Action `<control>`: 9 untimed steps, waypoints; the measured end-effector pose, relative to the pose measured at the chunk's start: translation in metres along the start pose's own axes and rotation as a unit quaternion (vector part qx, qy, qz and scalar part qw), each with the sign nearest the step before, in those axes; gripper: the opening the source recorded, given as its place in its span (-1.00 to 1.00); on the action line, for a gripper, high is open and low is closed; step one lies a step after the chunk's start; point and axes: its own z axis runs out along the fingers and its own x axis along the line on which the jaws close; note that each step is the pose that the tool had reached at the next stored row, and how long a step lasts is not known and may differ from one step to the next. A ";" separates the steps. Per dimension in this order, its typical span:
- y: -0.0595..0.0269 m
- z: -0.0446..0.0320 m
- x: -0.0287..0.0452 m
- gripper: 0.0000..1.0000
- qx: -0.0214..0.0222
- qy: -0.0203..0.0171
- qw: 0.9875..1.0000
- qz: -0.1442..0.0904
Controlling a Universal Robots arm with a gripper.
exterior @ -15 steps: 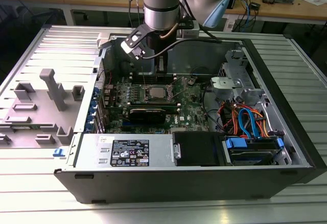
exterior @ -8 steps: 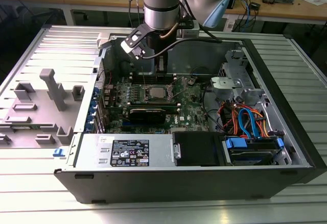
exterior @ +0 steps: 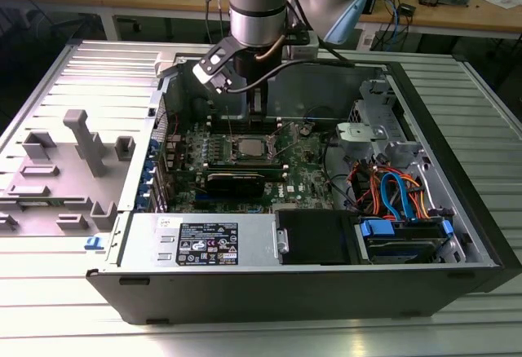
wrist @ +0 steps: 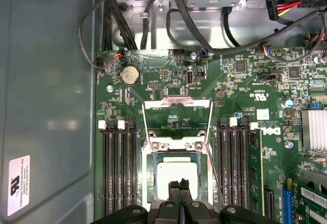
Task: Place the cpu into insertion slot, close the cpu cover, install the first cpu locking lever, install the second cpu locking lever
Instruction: 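Close the cpu cover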
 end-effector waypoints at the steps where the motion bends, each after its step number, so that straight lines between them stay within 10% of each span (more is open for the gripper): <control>1: 0.0000 -0.0007 0.0000 -0.79 0.000 0.000 1.000 0.000; 9: 0.0006 -0.0114 0.0003 -0.79 0.000 0.000 1.000 0.000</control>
